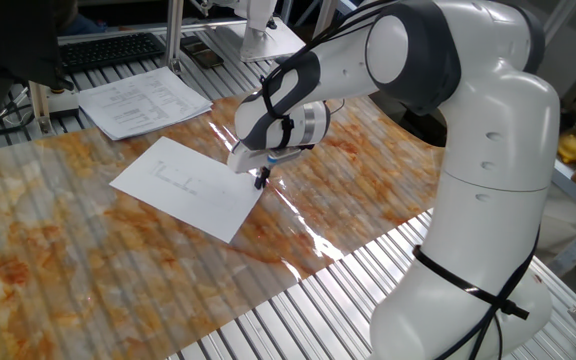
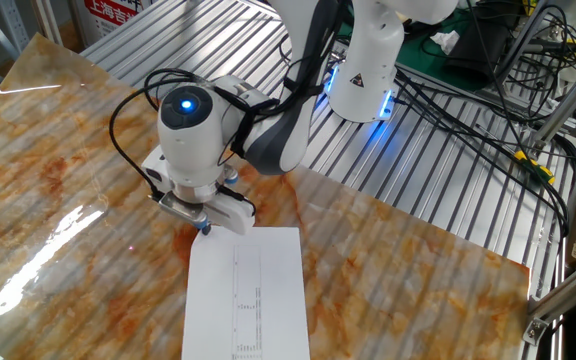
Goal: Flip over and spread out the paper that is laid flat on the table
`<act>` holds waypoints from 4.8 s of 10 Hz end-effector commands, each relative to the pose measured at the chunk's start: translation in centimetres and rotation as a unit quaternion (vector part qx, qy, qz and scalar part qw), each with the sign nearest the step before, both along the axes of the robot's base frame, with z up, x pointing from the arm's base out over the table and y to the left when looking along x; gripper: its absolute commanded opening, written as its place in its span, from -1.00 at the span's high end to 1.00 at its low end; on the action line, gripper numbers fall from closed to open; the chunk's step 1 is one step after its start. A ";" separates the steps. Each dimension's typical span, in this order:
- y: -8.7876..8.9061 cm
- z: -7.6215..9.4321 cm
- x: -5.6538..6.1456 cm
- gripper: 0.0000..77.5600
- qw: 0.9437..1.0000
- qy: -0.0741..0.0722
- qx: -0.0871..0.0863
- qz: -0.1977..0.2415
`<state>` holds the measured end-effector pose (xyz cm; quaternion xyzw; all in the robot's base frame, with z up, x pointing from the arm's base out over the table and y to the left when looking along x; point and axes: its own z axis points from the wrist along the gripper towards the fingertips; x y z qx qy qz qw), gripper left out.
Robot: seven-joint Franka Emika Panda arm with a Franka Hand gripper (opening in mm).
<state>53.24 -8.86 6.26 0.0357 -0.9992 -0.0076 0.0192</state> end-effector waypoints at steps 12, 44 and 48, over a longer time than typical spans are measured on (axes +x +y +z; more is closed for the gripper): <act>0.2 9.4 2.1 0.97 0.998 0.046 -0.040 -0.021; -4.4 25.1 0.9 0.97 0.989 0.071 -0.121 -0.052; -4.4 25.1 0.9 0.97 0.990 0.074 -0.101 -0.057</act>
